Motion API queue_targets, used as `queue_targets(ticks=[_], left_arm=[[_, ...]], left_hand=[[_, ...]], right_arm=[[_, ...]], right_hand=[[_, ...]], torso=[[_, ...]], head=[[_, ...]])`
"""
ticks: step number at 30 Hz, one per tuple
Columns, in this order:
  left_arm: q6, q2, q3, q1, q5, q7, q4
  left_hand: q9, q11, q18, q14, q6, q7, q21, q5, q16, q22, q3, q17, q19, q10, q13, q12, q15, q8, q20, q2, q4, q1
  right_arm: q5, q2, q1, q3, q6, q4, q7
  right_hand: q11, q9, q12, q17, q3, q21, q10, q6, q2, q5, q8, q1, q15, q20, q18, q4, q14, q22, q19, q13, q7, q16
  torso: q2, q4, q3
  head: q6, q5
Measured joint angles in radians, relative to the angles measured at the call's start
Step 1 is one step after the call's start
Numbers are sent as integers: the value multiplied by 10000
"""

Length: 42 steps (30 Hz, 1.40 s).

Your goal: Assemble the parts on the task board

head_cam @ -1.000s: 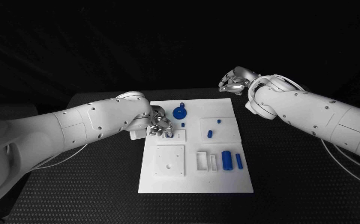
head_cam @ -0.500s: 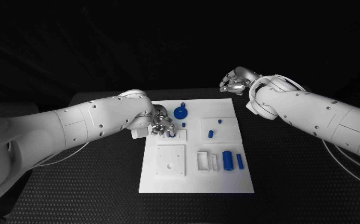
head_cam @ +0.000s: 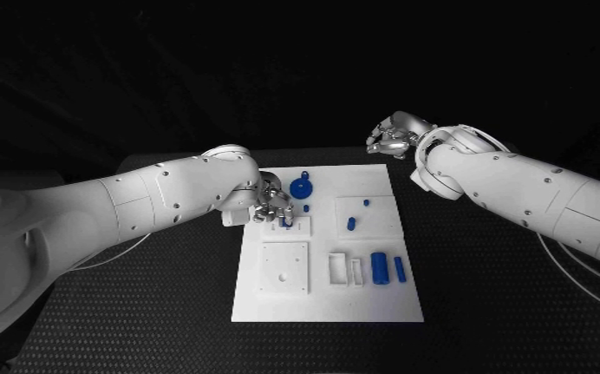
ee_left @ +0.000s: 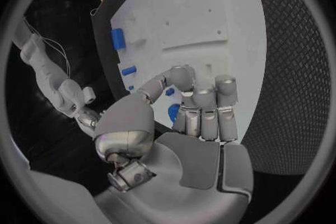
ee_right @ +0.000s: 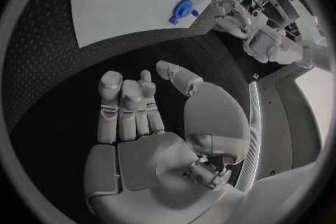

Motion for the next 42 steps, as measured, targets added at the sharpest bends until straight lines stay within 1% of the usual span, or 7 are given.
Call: queue_targets(ticks=[6, 14, 24, 32, 33, 34, 42], left_arm=[[395, 104, -2, 21, -81, -56, -157], [675, 191, -12, 52, -170, -97, -244], [670, 283, -30, 54, -434, -114, -323], [646, 380, -37, 54, -603, -115, -400], [646, 386, -37, 54, -623, -115, -415], [646, 392, -38, 54, -640, -115, -431], [646, 493, -43, 54, -703, -115, -552]], left_hand=[[136, -1, 38, 4, 1, 1, 38, 58, 46, -1, 17, -1, 0, -1, 0, 73, -5, 26, 0, 1, -13, -1], [147, -1, 37, 14, 6, 6, 38, 58, 46, -1, 21, 8, -1, -3, -1, 111, -16, 38, 1, 0, -11, 0], [155, 1, 34, 15, 9, 9, 77, 58, 84, -3, 24, 7, -1, -4, -3, 220, -16, 38, 1, 63, -9, -63], [441, 2, 30, 15, 10, 10, 116, 61, 84, -3, 32, 6, -2, -6, -3, 258, -17, 39, 1, 112, -17, -221], [464, 2, 29, 16, 10, 10, 116, 233, 84, -1, 75, 6, -2, -6, -3, 258, -17, 39, 1, 116, -59, -224], [489, 2, 28, 15, 10, 10, 116, 257, 84, 2, 75, 6, -2, -6, -3, 258, -17, 39, 1, 116, -59, -225], [496, 3, -14, 16, 11, 11, 116, 270, 84, 4, 76, 5, -3, -7, -4, 258, -17, 39, 0, 116, -59, -224]], right_arm=[[0, 4, 0, 0, 2, -2, 0], [0, 9, 0, 0, 4, -5, 0], [0, 16, 0, 0, 5, -1, 0], [0, 16, 0, 0, 6, -1, 0], [0, 17, 0, 0, 6, -1, 0], [0, 17, 0, 0, 6, -1, 0], [0, 23, 0, 0, 6, 2, -1]], right_hand=[[1, 0, 40, 0, 0, 0, 0, 0, 0, 0, 0, 0, 0, 0, 0, 0, 0, 0, -2, 0, 0, 0], [1, -1, 39, 8, 0, -37, 1, 1, 0, 40, 0, 0, 1, -10, 0, 0, -1, 0, -43, -8, 0, -1], [2, -2, 39, 8, 0, -36, 2, 1, 0, 40, 0, 0, 10, -9, 0, 0, -10, 8, -44, -8, -2, -1], [5, -3, 39, 7, 0, -36, 5, 3, 0, 39, 0, 0, 10, -7, 0, 0, -10, 7, -43, -7, -3, -1], [16, -3, 39, 7, 0, -37, 16, 7, 0, 39, 0, 0, 10, -7, 0, 0, -10, 7, -42, -7, -7, -1], [16, -3, 39, 6, 0, -36, 16, -2, 0, 39, 0, 0, 10, -6, 0, 0, -11, 7, -42, -7, 3, -1], [16, -4, 39, 6, 0, -37, 16, -20, 0, 79, 0, 0, 11, -4, 0, 0, -11, 7, -41, -6, 20, -1]], torso=[[-1, 5, -3], [-1, 1, -10], [-1, 8, -12], [0, 4, -12], [0, 2, -12], [1, 2, -11], [3, 1, -8]], head=[[4, 3], [0, 6], [1, 1], [11, 7], [11, 7], [11, 7], [12, 8]])
